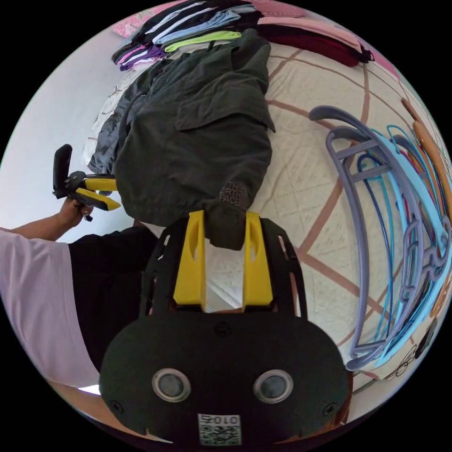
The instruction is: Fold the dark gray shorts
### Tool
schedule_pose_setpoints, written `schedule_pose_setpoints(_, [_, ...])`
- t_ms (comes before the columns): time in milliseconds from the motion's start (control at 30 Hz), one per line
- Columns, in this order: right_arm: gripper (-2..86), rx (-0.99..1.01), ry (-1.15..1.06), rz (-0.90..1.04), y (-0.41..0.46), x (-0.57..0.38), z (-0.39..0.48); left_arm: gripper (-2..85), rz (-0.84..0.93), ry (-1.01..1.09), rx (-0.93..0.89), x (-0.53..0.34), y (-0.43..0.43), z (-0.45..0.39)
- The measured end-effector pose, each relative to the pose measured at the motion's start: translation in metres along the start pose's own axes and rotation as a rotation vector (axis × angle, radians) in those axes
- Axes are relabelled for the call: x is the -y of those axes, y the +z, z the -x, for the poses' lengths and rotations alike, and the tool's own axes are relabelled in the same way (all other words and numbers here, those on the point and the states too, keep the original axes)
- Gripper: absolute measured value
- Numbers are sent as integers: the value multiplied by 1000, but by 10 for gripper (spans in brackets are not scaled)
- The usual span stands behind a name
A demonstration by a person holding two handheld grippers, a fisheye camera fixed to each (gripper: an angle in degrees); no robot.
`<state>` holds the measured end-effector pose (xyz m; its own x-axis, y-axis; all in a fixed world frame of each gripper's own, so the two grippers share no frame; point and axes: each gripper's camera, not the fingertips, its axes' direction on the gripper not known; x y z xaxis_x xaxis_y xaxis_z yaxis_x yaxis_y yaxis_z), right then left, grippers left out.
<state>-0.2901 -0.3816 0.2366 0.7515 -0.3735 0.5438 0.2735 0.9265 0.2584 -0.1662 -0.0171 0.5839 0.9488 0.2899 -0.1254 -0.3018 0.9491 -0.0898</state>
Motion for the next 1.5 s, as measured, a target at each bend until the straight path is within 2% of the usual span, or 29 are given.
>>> schedule_pose_setpoints(133, [103,0,-42,1,-7,-8,1,84,-54,-133,-73,-1,2,-12])
schedule_pose_setpoints(333, [66,92,-117,-75,-49,-24,-1,67,-92,-191,-267,-23,-17,-52])
schedule_pose_setpoints(467, [58,107,-101,95,-11,-17,-13,62,-69,-323,-280,-42,1,-64])
schedule_pose_setpoints(600, [63,26,-59,128,4,-11,-16,63,-104,-429,-271,-53,14,-77])
schedule_pose_setpoints(800, [101,11,-104,42,-22,-27,-17,58,-202,-267,-91,-68,-28,-143])
schedule_pose_setpoints(967, [124,80,-67,-83,-36,-38,-25,51,-317,-44,137,-72,-77,-225])
schedule_pose_setpoints(1067, [123,118,-65,-48,-17,-27,-24,46,-308,134,129,-50,-74,-270])
schedule_pose_setpoints(1200, [103,130,-40,20,8,-12,-24,35,-277,273,75,-21,-57,-317])
schedule_pose_setpoints(1267, [67,111,-22,43,11,-3,-24,36,-265,350,154,-9,-48,-349])
schedule_pose_setpoints(1367, [53,143,-37,-9,-7,8,-15,69,-206,389,243,3,-34,-376])
schedule_pose_setpoints(1500, [49,174,-108,-14,-29,24,6,116,-132,359,256,16,-20,-389])
